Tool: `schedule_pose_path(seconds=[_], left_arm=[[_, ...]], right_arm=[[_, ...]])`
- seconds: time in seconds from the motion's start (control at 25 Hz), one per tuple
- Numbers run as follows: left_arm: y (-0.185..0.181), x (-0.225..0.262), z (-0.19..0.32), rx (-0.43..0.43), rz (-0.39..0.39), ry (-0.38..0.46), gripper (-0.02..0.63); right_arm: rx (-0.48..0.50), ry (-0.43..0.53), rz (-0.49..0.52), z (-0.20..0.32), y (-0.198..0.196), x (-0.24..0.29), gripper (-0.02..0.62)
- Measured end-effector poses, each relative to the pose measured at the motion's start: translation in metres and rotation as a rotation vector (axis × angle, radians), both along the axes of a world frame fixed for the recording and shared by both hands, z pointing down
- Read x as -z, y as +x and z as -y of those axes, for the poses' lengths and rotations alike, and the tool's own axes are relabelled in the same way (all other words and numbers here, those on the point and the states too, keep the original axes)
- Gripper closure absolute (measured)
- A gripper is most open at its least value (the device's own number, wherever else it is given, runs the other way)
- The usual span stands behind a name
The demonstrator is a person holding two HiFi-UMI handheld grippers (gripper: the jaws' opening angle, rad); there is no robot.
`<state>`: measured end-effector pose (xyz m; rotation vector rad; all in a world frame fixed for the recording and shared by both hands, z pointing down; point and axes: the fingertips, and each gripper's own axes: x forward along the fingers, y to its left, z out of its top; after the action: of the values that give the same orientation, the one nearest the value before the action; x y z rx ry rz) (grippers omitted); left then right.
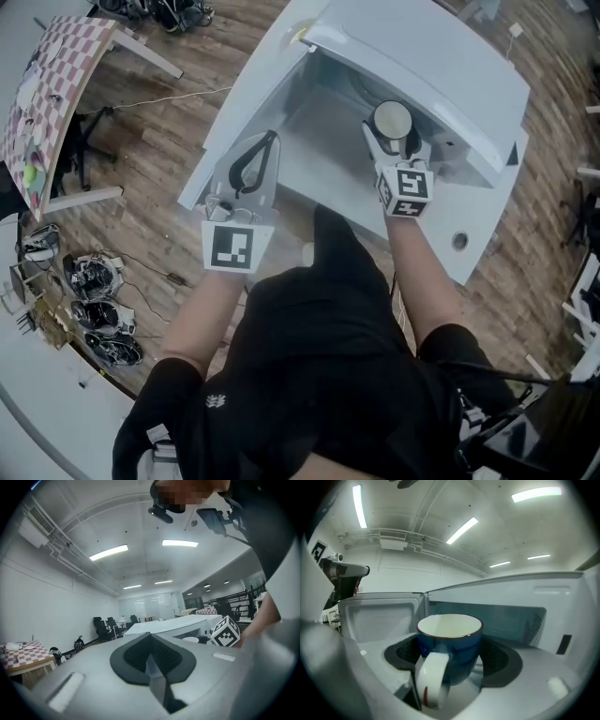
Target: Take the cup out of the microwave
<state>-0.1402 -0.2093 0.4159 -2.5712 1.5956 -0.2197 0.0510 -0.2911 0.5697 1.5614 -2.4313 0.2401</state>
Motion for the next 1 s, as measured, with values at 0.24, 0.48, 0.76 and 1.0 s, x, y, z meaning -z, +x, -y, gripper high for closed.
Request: schedule_pose_path(seconds=[0.24, 0.48, 0.76, 1.0], left_arm=[[-0.004, 0.021, -0.010, 0.015, -0.007, 0.022, 0.603], [-0.008, 0.041, -0.016, 0.020, -0.012, 0.036, 0.603], [-0.006, 0.059, -0.020, 0.022, -0.018, 0.055, 0.603], [-0.006, 0.074, -0.018, 0.022, -0.031, 0.071, 0.603]], right_arm=[[0.020, -0.007, 0.004, -0.025, -0.001, 0.018, 0.210], [0.039, -0.003, 0.002, -0.039, 0.003, 0.046, 0.210], [0.050, -0.012, 0.023, -0.052, 0.017, 0.074, 0.210], [0.079, -0.025, 0.013, -0.055, 0.027, 0.093, 0.210]])
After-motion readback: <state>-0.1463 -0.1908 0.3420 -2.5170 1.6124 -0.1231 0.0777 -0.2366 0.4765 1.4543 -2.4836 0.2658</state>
